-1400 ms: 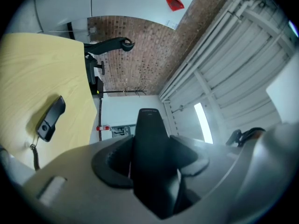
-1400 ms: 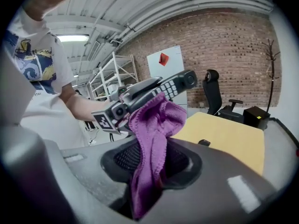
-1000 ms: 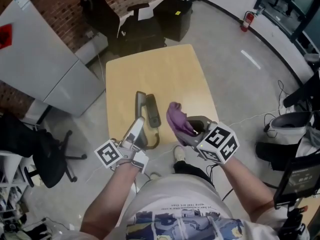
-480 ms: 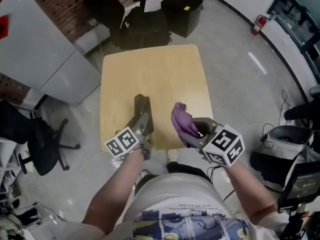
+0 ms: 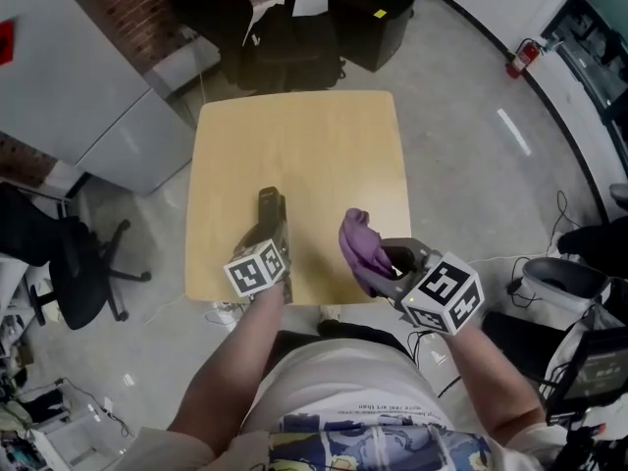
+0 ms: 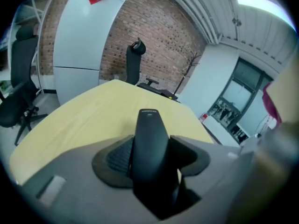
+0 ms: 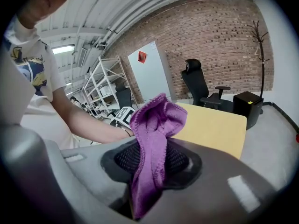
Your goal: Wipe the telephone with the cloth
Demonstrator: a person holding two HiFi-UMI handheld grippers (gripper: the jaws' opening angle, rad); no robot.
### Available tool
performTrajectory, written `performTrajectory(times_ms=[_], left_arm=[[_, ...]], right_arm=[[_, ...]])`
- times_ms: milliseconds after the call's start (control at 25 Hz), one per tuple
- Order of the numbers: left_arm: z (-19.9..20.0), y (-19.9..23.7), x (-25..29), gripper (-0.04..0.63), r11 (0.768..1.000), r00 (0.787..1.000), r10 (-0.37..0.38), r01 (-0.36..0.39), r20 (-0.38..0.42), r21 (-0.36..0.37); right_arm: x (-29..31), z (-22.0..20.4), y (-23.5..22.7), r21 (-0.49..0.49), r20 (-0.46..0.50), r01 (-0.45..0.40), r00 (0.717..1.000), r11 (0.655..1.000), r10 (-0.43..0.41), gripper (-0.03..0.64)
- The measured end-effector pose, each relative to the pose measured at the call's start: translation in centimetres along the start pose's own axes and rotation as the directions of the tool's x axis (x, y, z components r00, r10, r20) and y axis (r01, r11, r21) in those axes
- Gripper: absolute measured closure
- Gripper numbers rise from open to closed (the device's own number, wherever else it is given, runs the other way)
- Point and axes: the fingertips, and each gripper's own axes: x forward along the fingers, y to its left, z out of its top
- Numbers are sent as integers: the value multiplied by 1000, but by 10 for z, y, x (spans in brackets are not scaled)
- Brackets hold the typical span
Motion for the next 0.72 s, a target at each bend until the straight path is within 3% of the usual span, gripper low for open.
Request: performTrajectory(times_ms=[360,560,720], left_arm=[[-18,0,11,337,991,996,59,-50,-70,123],[-29,7,13,336,975,990,105,-84,-98,204],[-31,7,16,325,967,987,104,-72,-119,245]], right_arm=[[-5,-2,-11,20,1,-23,1000,1000,23,505],[1,0,-7,32,28,-26,999,999,25,505],[2,-4,-5,39,34,-22,999,999,20,505]])
